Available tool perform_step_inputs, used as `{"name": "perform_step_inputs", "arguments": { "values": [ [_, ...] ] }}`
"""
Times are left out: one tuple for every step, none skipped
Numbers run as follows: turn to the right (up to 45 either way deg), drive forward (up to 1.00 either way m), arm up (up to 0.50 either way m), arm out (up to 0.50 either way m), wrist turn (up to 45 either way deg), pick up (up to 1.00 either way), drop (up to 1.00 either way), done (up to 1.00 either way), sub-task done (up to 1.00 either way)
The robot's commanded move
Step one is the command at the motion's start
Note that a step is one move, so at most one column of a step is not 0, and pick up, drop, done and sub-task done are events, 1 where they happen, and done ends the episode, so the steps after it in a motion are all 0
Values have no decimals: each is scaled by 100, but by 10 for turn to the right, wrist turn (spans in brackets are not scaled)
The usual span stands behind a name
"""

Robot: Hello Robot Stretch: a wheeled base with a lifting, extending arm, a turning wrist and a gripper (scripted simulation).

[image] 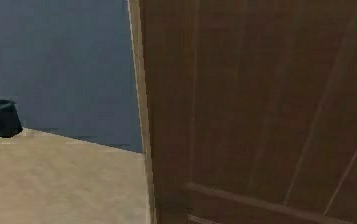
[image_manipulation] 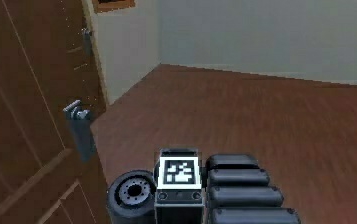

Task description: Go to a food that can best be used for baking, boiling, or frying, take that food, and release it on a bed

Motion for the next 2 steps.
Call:
{"name": "perform_step_inputs", "arguments": {
  "values": [
    [-450, 0, 0, 0, 0, 0, 0, 0, 0],
    [-240, 0, 0, 0, 0, 0, 0, 0, 0]
  ]
}}
